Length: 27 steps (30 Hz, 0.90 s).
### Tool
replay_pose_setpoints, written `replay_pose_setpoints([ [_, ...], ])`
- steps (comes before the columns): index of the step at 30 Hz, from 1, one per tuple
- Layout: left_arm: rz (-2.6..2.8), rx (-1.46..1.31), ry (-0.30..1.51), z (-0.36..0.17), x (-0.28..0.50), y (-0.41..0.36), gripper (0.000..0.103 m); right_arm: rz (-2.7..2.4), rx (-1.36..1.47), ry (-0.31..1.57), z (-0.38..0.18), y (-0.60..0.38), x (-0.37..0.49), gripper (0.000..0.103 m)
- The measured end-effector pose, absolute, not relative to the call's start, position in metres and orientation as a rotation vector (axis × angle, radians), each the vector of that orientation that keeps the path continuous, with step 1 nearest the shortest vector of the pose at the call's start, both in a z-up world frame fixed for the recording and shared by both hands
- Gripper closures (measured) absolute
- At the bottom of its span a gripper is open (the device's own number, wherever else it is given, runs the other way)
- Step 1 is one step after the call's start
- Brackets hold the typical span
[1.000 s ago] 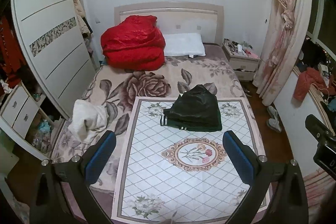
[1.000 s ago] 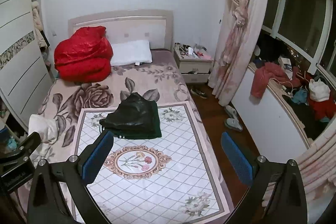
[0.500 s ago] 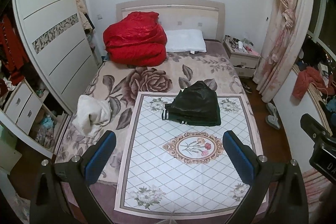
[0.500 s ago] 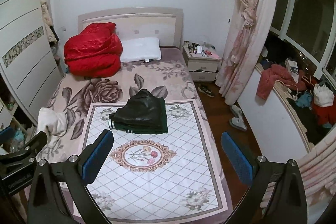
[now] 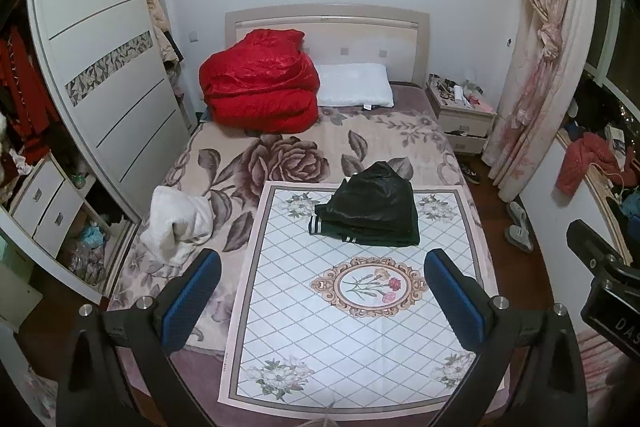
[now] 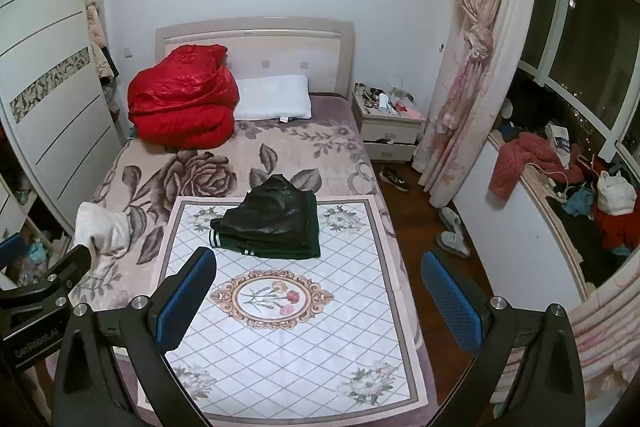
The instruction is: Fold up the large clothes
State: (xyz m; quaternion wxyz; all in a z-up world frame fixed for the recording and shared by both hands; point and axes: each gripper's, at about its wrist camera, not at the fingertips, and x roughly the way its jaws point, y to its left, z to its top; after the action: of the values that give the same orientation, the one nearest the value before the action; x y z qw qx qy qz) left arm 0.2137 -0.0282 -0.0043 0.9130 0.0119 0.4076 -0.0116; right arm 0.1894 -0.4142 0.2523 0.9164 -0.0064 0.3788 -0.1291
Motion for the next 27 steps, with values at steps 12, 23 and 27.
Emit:
replay_pose_setpoints([
  [12,-0.024,0.026,0.836,-0.001,0.213,-0.031,0.000,-0.254,-0.012,0.783,0.254,-0.414,0.193,0.000],
  [23,-0.034,0.028,0.829,0.005,0.212,-0.031,0.000,-0.255,-0.010,0.783,0.254,-0.415,0.192,0.000],
  [27,-0.040,0.029,0.823,0.009,0.211,-0.033,0.000,-0.256,-0.009,0.784,0.254,-0.415,0.192,0.000],
])
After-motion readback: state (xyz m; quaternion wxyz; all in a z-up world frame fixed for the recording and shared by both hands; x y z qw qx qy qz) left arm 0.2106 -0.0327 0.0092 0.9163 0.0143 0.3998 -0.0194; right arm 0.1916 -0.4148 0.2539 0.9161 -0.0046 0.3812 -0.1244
